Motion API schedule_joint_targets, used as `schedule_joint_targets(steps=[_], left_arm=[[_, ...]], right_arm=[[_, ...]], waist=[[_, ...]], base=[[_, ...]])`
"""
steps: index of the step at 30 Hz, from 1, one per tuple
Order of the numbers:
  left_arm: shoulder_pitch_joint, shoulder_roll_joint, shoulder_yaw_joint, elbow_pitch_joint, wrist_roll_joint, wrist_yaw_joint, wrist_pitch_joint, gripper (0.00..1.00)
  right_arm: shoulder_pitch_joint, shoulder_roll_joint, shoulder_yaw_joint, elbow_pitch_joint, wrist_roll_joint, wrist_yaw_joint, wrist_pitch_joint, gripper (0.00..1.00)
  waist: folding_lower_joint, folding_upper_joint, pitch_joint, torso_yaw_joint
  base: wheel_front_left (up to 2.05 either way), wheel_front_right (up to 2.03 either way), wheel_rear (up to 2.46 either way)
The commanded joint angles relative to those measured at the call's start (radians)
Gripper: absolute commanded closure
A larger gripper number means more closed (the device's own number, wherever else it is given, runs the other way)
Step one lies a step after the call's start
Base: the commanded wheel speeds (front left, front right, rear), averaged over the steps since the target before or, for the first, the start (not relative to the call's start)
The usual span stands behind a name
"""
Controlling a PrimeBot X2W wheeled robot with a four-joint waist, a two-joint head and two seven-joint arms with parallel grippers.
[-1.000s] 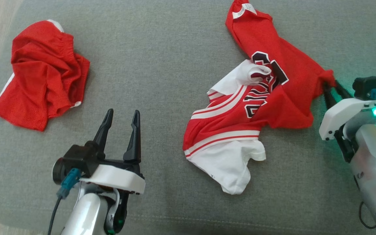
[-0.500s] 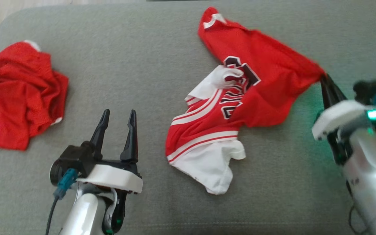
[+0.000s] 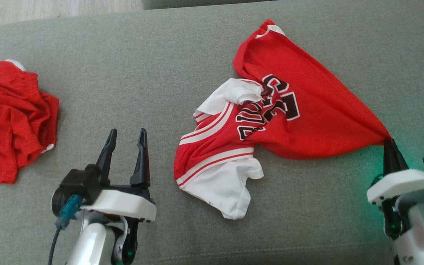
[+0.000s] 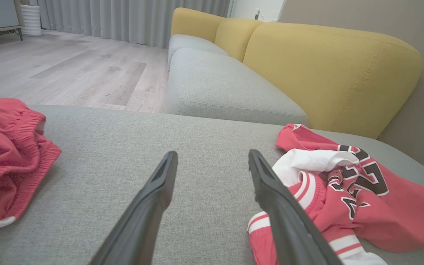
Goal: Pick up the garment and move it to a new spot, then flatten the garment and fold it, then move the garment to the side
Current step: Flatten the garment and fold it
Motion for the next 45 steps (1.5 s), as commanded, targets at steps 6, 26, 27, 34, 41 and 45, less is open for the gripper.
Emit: schedule_joint_targets(steps=[6,26,27,34,41,45], left_arm=[[-0.029,0.003,0.039,-0.025,0.000,-0.004,-0.012,0.00],[-0.061,0.003,0.000,0.057,0.041,-0.062,-0.012,0.00],[-0.078,0.003,-0.011,0.075,0.046,-0.070,-0.012,0.00],[-0.231,0.003,-0.118,0.245,0.037,-0.111,0.000,0.00],[-0.422,0.003,-0.203,0.454,0.010,-0.117,0.064,0.00],[-0.511,0.003,-0.226,0.569,-0.006,-0.128,0.110,0.00]], right_arm=[[0.069,0.052,-0.094,-0.108,-0.074,0.007,0.031,0.00],[0.175,0.119,-0.106,-0.439,-0.190,0.007,0.049,0.00],[0.176,0.119,-0.096,-0.453,-0.186,0.007,0.048,0.00],[0.176,0.119,-0.042,-0.556,-0.174,0.007,0.057,0.00],[0.158,0.119,0.011,-0.630,-0.157,0.007,0.071,0.00],[0.147,0.119,0.022,-0.640,-0.145,0.007,0.066,0.00]], waist=[[0.0000,0.0000,-0.012,0.006],[0.0000,0.0000,-0.076,-0.018],[0.0000,0.0000,-0.072,-0.021],[0.0000,0.0000,-0.030,-0.052],[0.0000,0.0000,0.034,-0.099],[0.0000,0.0000,0.070,-0.125]], base=[[0.00,0.00,0.00],[0.00,0.00,0.00],[0.00,0.00,0.00],[0.00,0.00,0.00],[0.00,0.00,0.00],[0.00,0.00,0.00]])
